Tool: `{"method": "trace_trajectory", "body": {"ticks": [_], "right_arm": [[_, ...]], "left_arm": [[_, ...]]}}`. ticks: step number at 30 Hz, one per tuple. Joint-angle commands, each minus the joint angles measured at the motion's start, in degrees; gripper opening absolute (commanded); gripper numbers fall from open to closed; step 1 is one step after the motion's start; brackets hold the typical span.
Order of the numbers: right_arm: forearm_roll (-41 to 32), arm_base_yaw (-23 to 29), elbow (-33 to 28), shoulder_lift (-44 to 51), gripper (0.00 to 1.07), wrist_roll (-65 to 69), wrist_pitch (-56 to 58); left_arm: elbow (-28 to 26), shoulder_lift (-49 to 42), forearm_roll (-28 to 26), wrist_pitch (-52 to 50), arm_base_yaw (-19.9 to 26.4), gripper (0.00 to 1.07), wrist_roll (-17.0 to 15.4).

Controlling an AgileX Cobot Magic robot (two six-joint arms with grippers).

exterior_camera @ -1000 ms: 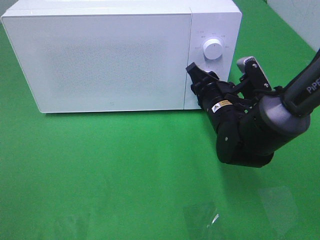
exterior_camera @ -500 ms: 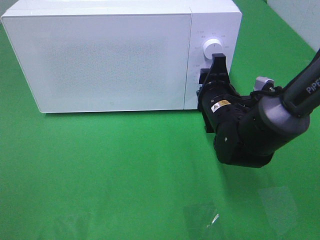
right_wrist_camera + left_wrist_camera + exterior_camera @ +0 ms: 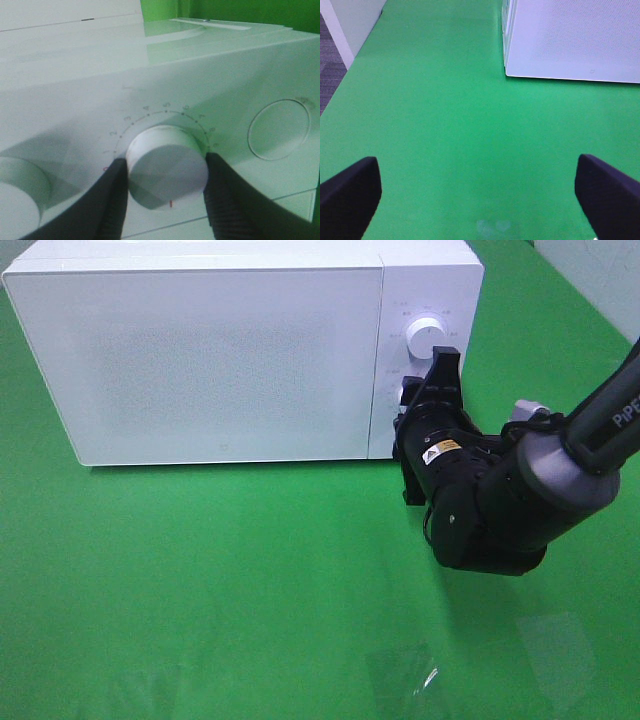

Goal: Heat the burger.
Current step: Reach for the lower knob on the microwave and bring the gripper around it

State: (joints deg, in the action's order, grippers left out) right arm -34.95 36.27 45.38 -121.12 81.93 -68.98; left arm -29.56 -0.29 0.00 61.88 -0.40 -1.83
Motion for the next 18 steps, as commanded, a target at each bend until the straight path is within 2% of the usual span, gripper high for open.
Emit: {"method": "trace_trajectory", "body": {"ticks": [1, 10, 11, 13, 14, 18], "right_arm": [[5.84, -0.06, 2.06, 1.15, 0.12, -0.11, -13.06], [2.41, -0.06, 2.06, 1.15, 0.21, -1.95, -13.06], [1.43, -0.06, 2.06, 1.15, 0.25, -2.92, -13.06], [0.97, -0.06, 2.06, 1.15, 0.26, -3.04, -13.06], [-0.40, -0.06, 2.06, 1.15, 0.32, -3.84, -13.06], [-2.06, -0.06, 2.06, 1.15, 0.39, -4.98, -13.06]], "left_arm": [[0.00, -0.92, 0.00, -0.80, 0.17, 1.01, 0.17], [0.00, -0.92, 0.00, -0.80, 0.17, 1.01, 0.17], [0.00, -0.92, 0.00, -0.80, 0.17, 1.01, 0.17], [0.00, -0.92, 0.00, -0.80, 0.17, 1.01, 0.17], [0.00, -0.92, 0.00, -0.80, 0.17, 1.01, 0.17], [0.00, -0.92, 0.00, -0.80, 0.17, 1.01, 0.17]]}}
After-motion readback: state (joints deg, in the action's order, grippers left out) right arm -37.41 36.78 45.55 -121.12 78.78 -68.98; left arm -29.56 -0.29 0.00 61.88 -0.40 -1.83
